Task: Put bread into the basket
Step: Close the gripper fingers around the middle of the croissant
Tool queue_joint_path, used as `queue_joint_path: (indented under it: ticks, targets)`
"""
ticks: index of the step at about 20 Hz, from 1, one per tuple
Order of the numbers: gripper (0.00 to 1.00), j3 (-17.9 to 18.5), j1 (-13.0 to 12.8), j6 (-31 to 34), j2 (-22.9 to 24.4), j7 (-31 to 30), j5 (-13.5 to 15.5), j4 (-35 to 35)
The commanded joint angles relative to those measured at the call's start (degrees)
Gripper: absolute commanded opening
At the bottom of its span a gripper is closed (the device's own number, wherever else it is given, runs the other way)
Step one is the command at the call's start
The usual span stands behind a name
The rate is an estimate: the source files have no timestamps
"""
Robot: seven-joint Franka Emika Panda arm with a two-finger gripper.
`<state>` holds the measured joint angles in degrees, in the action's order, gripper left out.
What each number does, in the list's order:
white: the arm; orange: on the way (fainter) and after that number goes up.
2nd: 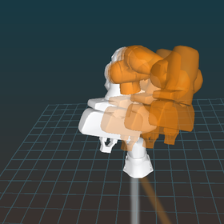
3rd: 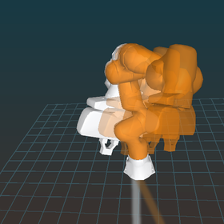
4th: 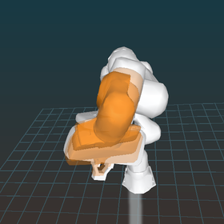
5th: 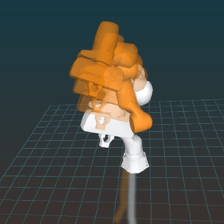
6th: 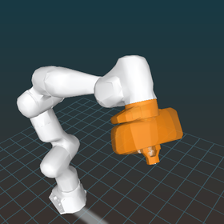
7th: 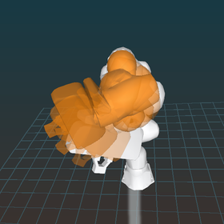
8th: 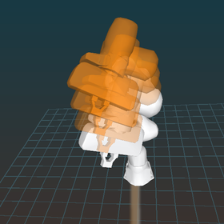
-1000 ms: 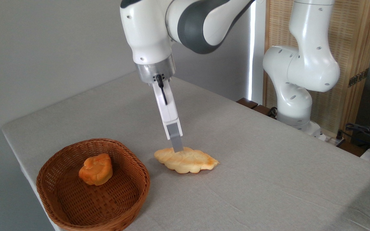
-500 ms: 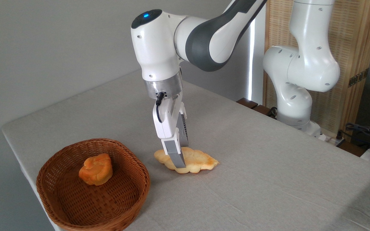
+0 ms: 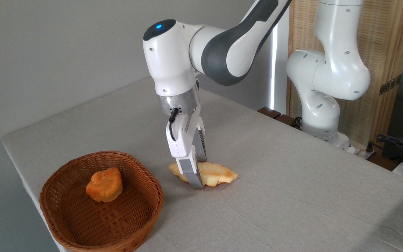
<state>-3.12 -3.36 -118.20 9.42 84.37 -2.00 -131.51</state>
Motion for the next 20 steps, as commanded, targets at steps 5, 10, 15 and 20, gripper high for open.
queue_joint_path:
  ticks: [5,10,15,20]
  targets:
    - [0.31,0.4,-0.1,-1.2,-0.1,1.2,-0.5,-0.3]
    - [0.31,0.4,-0.1,-1.1,0.0,1.1,-0.5,-0.3]
    - [0.31,0.5,0.0,1.1,0.8,1.1,-0.5,0.3]
    - [0.31,0.4,0.0,5.3,1.0,-2.3,2.0,6.4]
